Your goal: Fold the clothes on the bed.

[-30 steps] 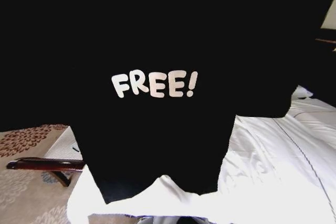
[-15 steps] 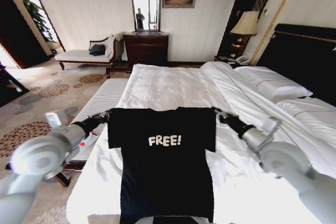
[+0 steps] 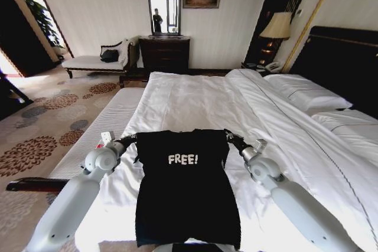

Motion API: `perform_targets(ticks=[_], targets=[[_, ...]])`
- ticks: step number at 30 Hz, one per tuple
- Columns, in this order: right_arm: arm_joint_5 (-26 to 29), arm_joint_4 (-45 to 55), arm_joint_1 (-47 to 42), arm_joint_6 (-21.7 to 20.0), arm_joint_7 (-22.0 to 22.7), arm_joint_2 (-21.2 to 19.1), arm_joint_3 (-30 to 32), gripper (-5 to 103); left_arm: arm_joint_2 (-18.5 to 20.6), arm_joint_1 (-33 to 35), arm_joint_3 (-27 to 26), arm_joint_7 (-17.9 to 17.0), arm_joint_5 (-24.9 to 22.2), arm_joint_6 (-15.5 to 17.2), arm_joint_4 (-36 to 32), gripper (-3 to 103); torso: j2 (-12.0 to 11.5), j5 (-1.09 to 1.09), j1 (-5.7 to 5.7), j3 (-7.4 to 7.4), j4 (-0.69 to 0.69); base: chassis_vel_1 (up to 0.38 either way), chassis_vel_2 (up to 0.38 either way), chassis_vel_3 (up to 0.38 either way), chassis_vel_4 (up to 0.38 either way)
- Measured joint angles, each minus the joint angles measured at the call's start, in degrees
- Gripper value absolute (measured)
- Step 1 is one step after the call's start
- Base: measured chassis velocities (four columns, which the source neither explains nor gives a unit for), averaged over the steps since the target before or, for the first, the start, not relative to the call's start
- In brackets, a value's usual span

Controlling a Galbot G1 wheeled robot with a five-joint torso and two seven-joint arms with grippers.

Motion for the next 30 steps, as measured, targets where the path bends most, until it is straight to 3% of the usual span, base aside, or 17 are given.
perform_targets(ticks=[7,12,19,30], targets=[[-5.59,-13.69,8.98,4.37,-1.85,4.23,-5.00,0,-8.02,-7.74,4.54,1.14,5.65,-2.79,12.82,1,0.00,0.01,0.00,0.00,-0.02,0.000,0.000,0.000,0.000],[-8.15,-19.39,11.84,7.02,-2.09,6.53,-5.14,0,-11.11,-11.69,5.53,1.65,7.95,-4.62,19.14,1,0.00,0.00,-0.01,-0.01,-0.01,0.000,0.000,0.000,0.000],[-12.52,-26.27,13.88,8.43,-2.15,9.38,-5.03,0,-12.99,-14.17,7.27,3.13,11.16,-6.11,25.30,1,0.01,0.00,-0.01,-0.01,0.00,0.000,0.000,0.000,0.000],[-16.48,-29.54,13.29,9.51,-2.18,10.08,-4.31,0,-14.95,-14.02,7.45,3.36,13.23,-7.20,27.57,1,0.01,0.00,-0.01,-0.02,-0.01,0.000,0.000,0.000,0.000]])
